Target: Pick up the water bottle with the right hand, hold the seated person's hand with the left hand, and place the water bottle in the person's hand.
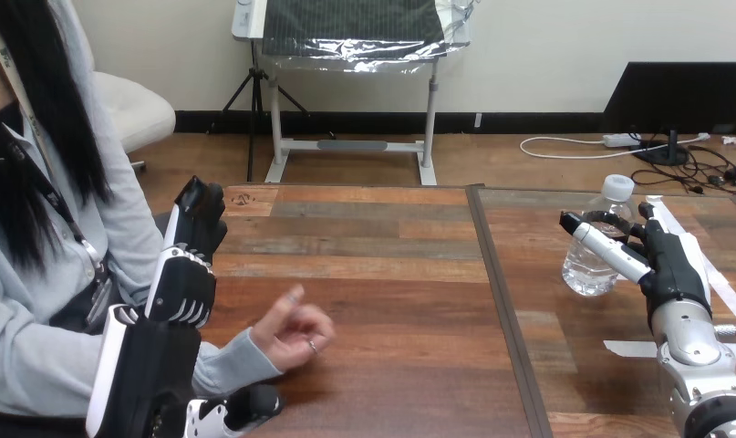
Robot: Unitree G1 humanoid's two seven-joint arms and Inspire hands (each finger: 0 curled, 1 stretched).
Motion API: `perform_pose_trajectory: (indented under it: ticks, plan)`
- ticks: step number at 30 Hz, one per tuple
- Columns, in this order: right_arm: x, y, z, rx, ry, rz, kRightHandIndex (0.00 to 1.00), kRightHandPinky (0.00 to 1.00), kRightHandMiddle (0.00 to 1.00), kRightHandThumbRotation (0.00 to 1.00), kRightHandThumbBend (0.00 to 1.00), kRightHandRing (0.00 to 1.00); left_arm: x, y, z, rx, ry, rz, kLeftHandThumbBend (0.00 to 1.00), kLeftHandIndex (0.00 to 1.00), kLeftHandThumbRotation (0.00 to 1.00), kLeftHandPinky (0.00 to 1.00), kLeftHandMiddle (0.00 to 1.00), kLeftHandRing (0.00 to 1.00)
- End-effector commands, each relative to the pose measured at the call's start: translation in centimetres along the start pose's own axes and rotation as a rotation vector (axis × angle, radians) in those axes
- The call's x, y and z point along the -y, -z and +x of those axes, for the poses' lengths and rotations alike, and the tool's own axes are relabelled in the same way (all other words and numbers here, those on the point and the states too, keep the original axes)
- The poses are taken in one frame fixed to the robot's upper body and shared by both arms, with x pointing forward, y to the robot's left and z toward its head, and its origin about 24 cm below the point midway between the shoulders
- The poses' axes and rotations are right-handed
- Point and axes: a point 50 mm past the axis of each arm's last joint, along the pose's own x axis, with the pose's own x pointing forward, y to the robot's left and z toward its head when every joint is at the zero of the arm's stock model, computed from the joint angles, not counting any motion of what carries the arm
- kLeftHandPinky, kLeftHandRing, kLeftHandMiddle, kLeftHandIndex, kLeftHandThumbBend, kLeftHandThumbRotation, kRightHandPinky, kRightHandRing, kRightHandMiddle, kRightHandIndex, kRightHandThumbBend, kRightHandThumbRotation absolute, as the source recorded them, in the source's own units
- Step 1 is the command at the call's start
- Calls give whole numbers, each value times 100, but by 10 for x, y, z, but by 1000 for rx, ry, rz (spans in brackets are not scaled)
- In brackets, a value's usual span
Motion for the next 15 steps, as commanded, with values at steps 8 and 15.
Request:
perform_pose_trajectory:
  ticks: [8,15]
  plan:
    - [3,-40,11,80,31,-14,100,82,93,49,98,89,-2,-11,11,86,16,10,100,100,61,100,100,100]
    - [1,-40,12,59,36,20,99,80,91,44,98,86,-1,-18,6,75,-4,-4,100,100,58,100,100,100]
